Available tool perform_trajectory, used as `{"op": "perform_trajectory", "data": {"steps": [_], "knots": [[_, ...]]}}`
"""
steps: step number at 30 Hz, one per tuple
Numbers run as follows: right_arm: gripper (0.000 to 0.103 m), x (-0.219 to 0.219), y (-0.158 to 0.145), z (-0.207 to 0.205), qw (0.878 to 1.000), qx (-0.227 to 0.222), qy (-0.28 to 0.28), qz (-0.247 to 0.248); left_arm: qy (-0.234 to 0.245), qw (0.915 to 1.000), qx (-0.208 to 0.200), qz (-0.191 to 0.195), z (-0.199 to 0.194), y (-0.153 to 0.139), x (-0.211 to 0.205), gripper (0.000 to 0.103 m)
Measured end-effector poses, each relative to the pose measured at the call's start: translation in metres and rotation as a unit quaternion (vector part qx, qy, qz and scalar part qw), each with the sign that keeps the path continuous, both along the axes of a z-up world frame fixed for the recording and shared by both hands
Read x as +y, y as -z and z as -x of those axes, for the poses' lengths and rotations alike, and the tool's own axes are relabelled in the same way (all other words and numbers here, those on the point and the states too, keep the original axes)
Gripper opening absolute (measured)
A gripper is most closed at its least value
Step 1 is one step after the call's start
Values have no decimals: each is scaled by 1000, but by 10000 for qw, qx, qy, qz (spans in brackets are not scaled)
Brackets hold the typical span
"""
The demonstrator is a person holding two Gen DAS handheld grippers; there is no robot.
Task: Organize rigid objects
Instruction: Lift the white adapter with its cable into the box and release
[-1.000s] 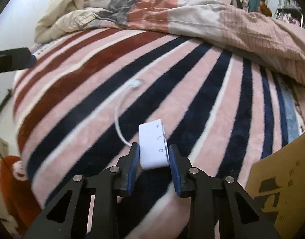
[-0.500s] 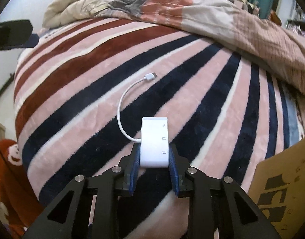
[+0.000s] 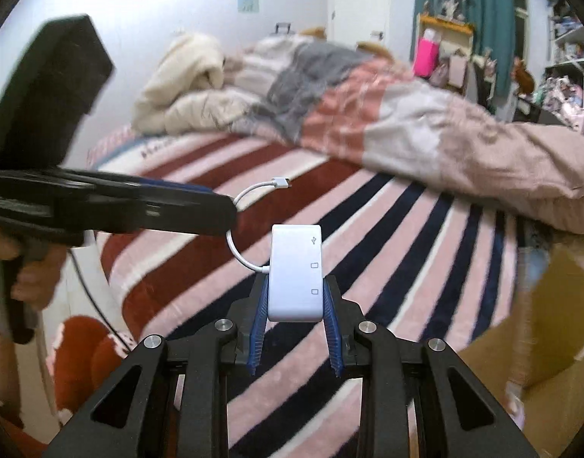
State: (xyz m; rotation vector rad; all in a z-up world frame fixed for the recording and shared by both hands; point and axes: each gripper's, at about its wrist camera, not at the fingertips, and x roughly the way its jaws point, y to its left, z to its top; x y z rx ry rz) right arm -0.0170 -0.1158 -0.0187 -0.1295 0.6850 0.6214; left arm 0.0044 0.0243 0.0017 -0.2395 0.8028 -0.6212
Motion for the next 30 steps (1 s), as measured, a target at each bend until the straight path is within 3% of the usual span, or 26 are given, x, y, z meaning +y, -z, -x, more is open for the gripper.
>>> {"op": "perform_trajectory", "data": {"steps": [2, 4, 11, 16, 21, 22, 24, 25, 26, 29, 30], "knots": [[23, -16, -11, 11, 9998, -137, 165, -61, 254, 9995, -128, -107, -1, -13, -24, 17], [23, -36, -20, 20, 9988, -269, 397, -111, 451, 9985, -221, -215, -1, -22, -47, 11], [23, -127, -29, 35, 9921, -264, 1149, -436, 1160, 9909, -395, -563, -5, -44, -155, 10], [23, -193, -20, 25, 9864, 110, 1553, -525, 1556, 9847, 35, -785, -29, -26, -225, 10], [23, -227, 1, 12, 9832, 605, 1654, -486, 1747, 9785, 319, -1046, -43, -5, -259, 11], [23, -230, 4, 10, 9831, 649, 1653, -449, 1737, 9777, 276, -1151, -43, -4, -262, 14], [23, -236, 6, 10, 9820, 640, 1696, -526, 1678, 9762, 169, -1365, -42, -3, -263, 34], [25, -236, 6, 10, 9823, 627, 1688, -523, 1573, 9773, 117, -1416, -41, -3, -261, 53], [32, -236, 5, 11, 9828, 600, 1665, -534, 1463, 9788, 91, -1427, -40, -3, -256, 66], [55, -238, 7, 12, 9839, 584, 1501, -771, 1386, 9801, 23, -1419, -34, -4, -247, 68], [55, -235, 7, 12, 9845, 526, 1497, -749, 1319, 9812, -49, -1409, -31, -7, -242, 69]]}}
